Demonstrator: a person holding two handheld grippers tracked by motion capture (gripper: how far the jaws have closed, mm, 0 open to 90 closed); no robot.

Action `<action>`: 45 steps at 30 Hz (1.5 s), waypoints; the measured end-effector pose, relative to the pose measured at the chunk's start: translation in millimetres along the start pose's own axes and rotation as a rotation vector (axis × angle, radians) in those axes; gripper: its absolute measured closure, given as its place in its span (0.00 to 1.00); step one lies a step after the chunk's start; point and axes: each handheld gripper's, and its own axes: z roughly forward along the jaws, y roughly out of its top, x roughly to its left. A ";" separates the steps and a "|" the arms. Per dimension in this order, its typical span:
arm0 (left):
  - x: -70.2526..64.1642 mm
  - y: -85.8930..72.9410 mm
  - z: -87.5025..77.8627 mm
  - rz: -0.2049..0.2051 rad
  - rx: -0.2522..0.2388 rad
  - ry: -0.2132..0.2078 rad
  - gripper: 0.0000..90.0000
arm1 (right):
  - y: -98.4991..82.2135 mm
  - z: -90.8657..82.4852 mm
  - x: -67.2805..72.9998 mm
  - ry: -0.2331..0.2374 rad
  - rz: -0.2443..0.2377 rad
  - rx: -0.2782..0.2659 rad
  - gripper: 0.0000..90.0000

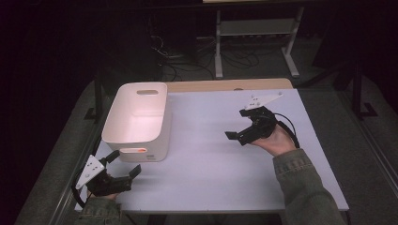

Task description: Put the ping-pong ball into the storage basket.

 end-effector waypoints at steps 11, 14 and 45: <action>0.0 0.1 -0.1 0.001 -0.001 -0.003 0.00 | -14.8 -18.7 3.5 -0.027 0.015 -0.014 0.00; -0.3 0.1 -0.2 0.003 0.000 -0.003 0.00 | -17.9 -22.1 4.3 -0.030 0.019 -0.017 0.00; -0.2 0.1 0.2 0.001 0.003 0.001 0.00 | -73.1 -43.9 -0.4 -0.072 0.113 -0.058 0.00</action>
